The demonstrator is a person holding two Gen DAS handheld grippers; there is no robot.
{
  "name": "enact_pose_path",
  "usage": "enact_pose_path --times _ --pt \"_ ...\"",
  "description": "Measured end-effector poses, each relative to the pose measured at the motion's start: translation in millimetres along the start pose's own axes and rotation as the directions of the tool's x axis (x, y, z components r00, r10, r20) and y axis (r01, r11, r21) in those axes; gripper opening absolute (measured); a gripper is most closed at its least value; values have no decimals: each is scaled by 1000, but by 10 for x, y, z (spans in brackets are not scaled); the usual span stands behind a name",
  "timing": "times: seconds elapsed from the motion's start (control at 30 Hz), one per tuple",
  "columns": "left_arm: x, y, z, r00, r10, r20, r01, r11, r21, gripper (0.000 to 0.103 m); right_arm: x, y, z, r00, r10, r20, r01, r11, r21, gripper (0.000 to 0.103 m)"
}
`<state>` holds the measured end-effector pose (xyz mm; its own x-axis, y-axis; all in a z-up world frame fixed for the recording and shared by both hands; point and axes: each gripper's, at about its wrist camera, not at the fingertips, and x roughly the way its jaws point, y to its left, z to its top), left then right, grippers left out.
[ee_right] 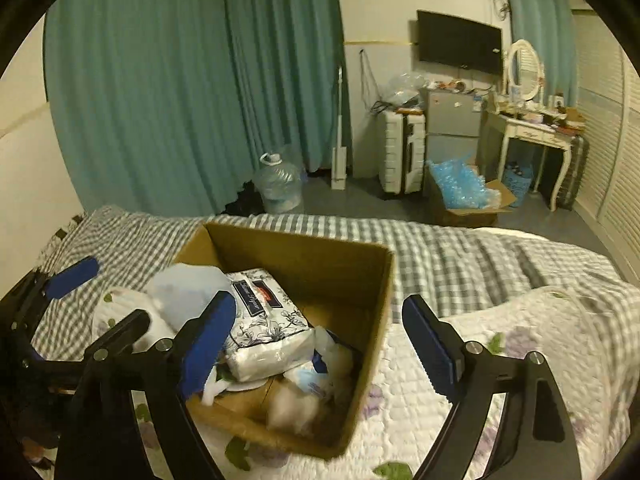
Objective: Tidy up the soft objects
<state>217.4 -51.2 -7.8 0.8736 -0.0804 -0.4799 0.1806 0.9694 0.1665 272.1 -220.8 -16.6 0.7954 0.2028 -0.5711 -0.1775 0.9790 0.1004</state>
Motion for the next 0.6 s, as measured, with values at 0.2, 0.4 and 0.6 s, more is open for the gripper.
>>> enact_pose_path --times 0.2,0.4,0.6 --pt "-912 195 180 992 30 124 -24 998 -50 81 -894 123 139 995 -52 90 53 999 -9 89" --pt "-2007 368 369 946 73 315 -42 994 -101 98 -1986 438 267 970 -68 234 84 995 -57 96" --pt "-2690 458 322 909 109 401 -46 986 -163 102 -2938 791 176 925 -78 372 125 987 -105 103"
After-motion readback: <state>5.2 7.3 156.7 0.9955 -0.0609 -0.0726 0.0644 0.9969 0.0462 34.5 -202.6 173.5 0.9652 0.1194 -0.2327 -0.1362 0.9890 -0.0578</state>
